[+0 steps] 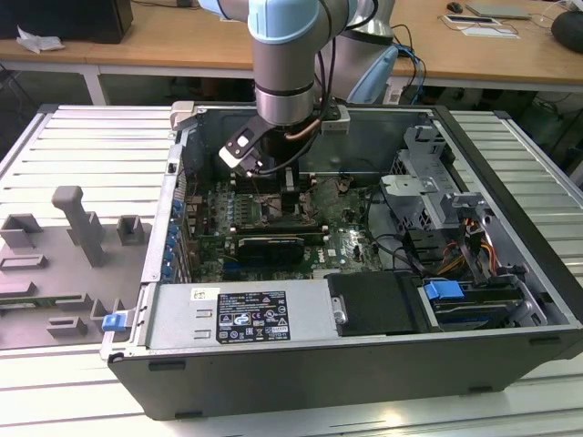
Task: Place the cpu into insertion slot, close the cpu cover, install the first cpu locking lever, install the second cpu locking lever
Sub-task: 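Place the cpu into insertion slot, then close the cpu cover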
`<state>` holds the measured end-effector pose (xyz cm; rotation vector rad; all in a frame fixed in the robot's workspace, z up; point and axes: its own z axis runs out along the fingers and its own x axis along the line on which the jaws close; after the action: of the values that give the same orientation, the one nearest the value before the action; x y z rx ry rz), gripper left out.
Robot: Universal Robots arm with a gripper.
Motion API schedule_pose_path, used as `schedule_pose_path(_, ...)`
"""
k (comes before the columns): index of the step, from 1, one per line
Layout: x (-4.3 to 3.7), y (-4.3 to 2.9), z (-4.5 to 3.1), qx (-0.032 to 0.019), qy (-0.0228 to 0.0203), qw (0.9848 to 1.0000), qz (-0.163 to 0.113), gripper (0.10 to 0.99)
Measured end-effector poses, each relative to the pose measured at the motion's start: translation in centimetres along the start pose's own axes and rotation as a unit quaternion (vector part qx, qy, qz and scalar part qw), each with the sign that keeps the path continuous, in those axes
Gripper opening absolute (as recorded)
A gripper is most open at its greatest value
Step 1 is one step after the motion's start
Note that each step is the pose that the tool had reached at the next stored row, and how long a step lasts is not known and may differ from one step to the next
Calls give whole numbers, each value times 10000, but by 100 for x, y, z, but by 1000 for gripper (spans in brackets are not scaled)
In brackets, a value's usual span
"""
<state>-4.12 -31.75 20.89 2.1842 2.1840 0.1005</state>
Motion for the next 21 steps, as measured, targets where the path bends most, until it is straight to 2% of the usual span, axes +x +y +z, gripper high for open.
schedule_pose_path(4, 0, 1, -10, 0, -1, 10000, 1, 106)
schedule_pose_path(21, 1, 7, -83, 1, -1, 10000, 5, 106)
